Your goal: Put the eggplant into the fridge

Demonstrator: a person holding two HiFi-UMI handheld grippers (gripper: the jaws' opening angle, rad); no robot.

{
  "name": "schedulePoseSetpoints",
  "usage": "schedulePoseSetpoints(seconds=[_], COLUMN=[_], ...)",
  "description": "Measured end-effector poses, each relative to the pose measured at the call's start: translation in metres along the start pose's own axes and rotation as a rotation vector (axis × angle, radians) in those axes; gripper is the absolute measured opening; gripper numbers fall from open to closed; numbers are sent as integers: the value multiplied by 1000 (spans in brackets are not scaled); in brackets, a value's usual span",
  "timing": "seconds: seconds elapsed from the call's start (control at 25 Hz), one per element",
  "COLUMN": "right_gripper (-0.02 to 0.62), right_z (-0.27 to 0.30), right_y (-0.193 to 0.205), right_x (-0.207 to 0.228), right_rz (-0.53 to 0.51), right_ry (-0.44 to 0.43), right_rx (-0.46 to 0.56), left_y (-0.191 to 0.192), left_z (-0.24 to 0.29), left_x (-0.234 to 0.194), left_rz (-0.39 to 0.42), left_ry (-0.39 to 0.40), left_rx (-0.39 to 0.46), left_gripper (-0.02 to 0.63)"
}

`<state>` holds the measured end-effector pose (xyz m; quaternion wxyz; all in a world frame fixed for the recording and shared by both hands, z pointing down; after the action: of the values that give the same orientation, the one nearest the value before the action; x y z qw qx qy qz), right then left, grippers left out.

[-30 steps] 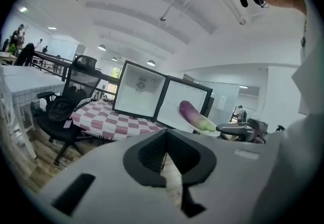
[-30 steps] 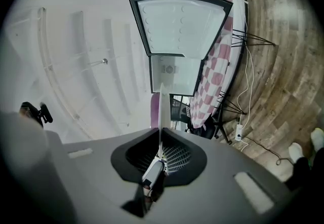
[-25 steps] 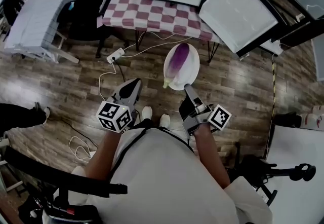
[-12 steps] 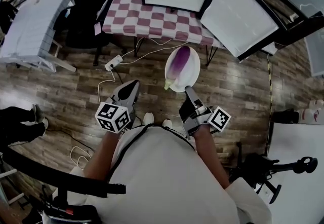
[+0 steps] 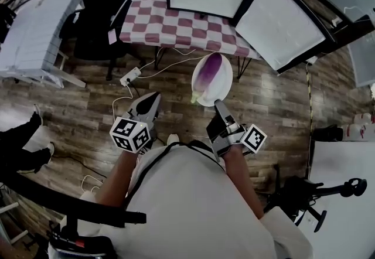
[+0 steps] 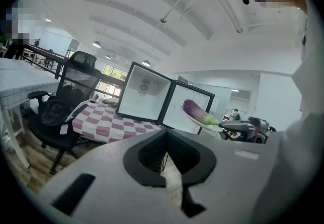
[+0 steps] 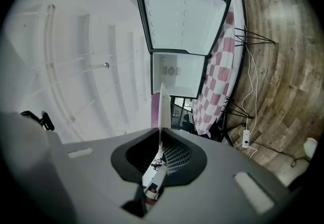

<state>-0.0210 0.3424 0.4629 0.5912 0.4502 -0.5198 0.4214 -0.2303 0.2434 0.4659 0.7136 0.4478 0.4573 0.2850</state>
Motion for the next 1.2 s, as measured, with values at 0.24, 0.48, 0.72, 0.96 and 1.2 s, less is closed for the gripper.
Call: schedulePoseSetpoints(seconds=[0.24, 0.48, 0.72, 0.96, 1.2], right_gripper=[29, 29, 29, 29, 28], right_z=[11, 22, 37, 64, 98], right_y=[7, 5, -5, -28, -57], right_x=[-2, -3, -2, 5, -4], right_rz=[7, 3, 6, 5, -15], right_ry=[6, 15, 8, 20, 2], right_rx=[12, 12, 10, -10, -62], left_y=[0, 1, -2, -16, -37], left_z=[-8, -4, 13, 37, 67], left_x=[-17, -28, -38, -55, -70], left_rz=[-12, -27, -29, -29, -25], left_ry=[0, 0, 8, -10, -34], left_rx=[-3, -13, -28, -26, -13], left_gripper=[2, 2, 2, 2, 2])
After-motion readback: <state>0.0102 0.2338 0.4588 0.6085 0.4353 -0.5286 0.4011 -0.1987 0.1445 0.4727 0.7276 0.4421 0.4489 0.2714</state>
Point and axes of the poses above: the fingertips, and each gripper's own axes: z forward along the fingers, x to its right, y out of its underside, the point moved 4 cm from there along -z, backward along the fingers, and after that the axes turned 8 degrees about y, right-handed, at the moved point
